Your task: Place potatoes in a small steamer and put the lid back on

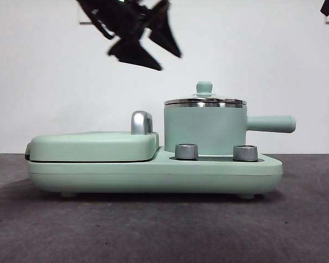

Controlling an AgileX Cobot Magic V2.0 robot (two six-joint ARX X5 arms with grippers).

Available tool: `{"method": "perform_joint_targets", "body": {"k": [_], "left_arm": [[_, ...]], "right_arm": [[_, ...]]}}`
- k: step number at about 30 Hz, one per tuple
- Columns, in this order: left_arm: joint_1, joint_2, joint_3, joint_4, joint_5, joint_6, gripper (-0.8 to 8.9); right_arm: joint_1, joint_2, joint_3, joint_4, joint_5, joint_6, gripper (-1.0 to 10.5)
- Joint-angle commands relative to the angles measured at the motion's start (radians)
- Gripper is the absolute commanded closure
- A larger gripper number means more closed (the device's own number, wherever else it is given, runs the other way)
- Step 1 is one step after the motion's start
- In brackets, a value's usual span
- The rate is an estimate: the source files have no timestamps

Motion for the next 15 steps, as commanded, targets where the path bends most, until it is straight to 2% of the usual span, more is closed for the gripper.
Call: {"method": "perform_joint_targets", "body": {"k": [1, 9, 15], "left_arm": [[0.016, -0.012, 0.022, -0.039, 0.012, -0.070, 5.12], [0.076, -0.100, -0.013, -0.104, 0.012, -0.068, 5.12], [0.111, -0.212, -0.149, -0.096, 0.011, -0.068, 5.12]], "right_arm": [[0.004, 0.003, 0.006, 0.008, 0.004, 0.015, 6.8], [0.004, 0.003, 0.006, 0.008, 0.004, 0.019, 6.8], [0.004, 0.003, 0.006, 0.008, 0.003, 0.018, 6.8]]}}
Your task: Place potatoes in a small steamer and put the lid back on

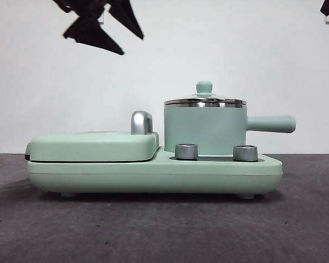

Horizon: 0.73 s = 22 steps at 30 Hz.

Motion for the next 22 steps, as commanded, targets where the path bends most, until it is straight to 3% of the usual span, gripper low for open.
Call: {"method": "perform_joint_targets", "body": {"k": [1, 11, 17, 22], "left_arm": [[0.010, -0.044, -0.067, 0.018, 0.007, -0.008, 5.12], [0.056, -0.385, -0.484, 0.192, -0.045, -0.110, 5.15], [0.062, -0.623, -0.691, 0.204, -0.174, -0.150, 5.15], [0.062, -0.782, -0.784, 0.159, -0.193, -0.156, 5.15]], "right_arm": [[0.004, 0.003, 0.006, 0.008, 0.003, 0.018, 6.8], [0.004, 0.003, 0.006, 0.007, -0.007, 0.018, 6.8], [0.004, 0.004, 0.006, 0.010, -0.007, 0.011, 6.8], [0.004, 0.004, 0.006, 0.031, -0.016, 0.006, 6.8]]}}
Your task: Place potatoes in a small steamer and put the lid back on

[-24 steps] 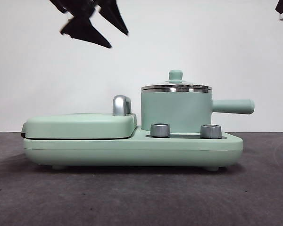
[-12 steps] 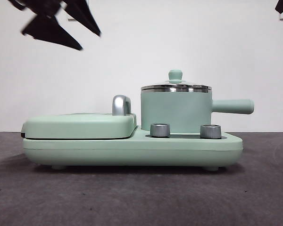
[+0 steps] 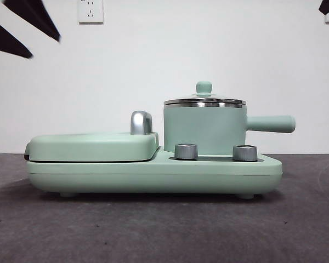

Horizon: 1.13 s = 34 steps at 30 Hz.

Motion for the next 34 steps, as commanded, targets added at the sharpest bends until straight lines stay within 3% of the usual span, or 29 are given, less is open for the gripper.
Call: {"method": "perform_joint_targets", "body": {"k": [1, 8, 14, 15, 16, 17, 18, 34], "left_arm": [[-0.002, -0.066, -0.023, -0.038, -0.005, -0.009, 5.15], [0.012, -0.196, -0.054, -0.180, -0.084, -0.016, 5.15], [0.014, -0.251, -0.054, -0.225, -0.083, -0.003, 5.11], [0.014, -0.259, -0.054, -0.227, -0.082, -0.005, 5.56], [0.014, -0.269, -0.054, -0.230, -0.080, -0.007, 7.18], [0.014, -0.280, -0.054, -0.233, -0.080, -0.008, 7.93], [0.014, -0.288, -0.054, -0.228, -0.080, -0.001, 8.14], [0.014, -0.326, -0.054, -0.233, -0.080, 0.001, 8.07]], "right_arm": [[0.004, 0.004, 0.006, 0.018, -0.014, 0.007, 6.8], [0.004, 0.004, 0.006, 0.018, -0.021, 0.006, 6.8], [0.004, 0.001, 0.006, 0.011, -0.021, 0.006, 6.8], [0.004, 0.001, 0.006, 0.011, -0.021, 0.007, 7.2], [0.004, 0.002, 0.006, 0.011, -0.021, 0.007, 8.5], [0.004, 0.002, 0.006, 0.011, -0.020, 0.003, 9.6], [0.004, 0.002, 0.006, 0.015, -0.020, 0.005, 9.2], [0.004, 0.002, 0.007, 0.031, -0.020, 0.006, 9.3]]}}
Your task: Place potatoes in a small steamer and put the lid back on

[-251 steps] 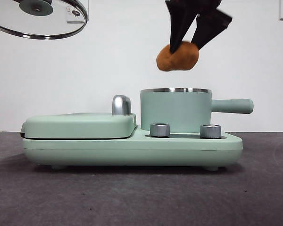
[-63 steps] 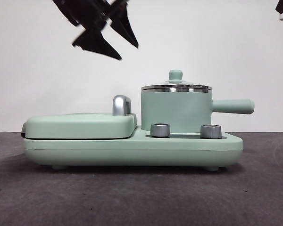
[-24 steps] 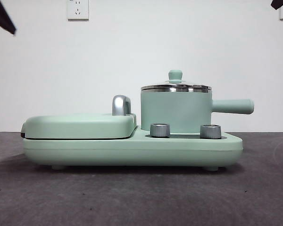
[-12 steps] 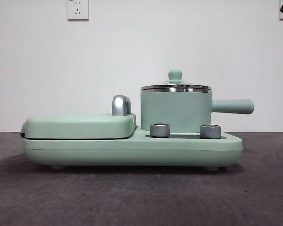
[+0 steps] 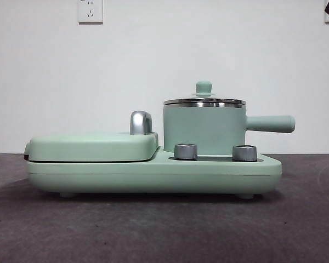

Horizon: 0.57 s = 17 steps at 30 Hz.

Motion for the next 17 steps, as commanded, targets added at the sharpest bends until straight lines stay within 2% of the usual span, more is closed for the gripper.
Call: {"method": "perform_joint_targets", "body": {"k": [1, 2, 6, 10, 17], "left_arm": [[-0.003, -0.001, 0.006, 0.000, 0.001, 0.014, 8.08], [0.000, -0.014, 0.003, 0.000, -0.003, 0.046, 8.07], [0.050, -0.093, -0.107, 0.098, -0.007, 0.085, 8.07], [0.132, -0.213, -0.307, 0.245, -0.008, 0.089, 8.07], [0.241, -0.412, -0.584, 0.409, -0.035, 0.094, 8.07]], "right_arm": [[0.004, 0.002, 0.007, 0.010, 0.000, 0.007, 9.3], [0.004, 0.002, 0.007, 0.010, 0.000, 0.007, 9.3], [0.004, 0.002, 0.007, 0.010, 0.000, 0.007, 9.3], [0.004, 0.002, 0.007, 0.010, 0.000, 0.007, 9.3], [0.004, 0.002, 0.007, 0.010, 0.000, 0.007, 9.3]]}}
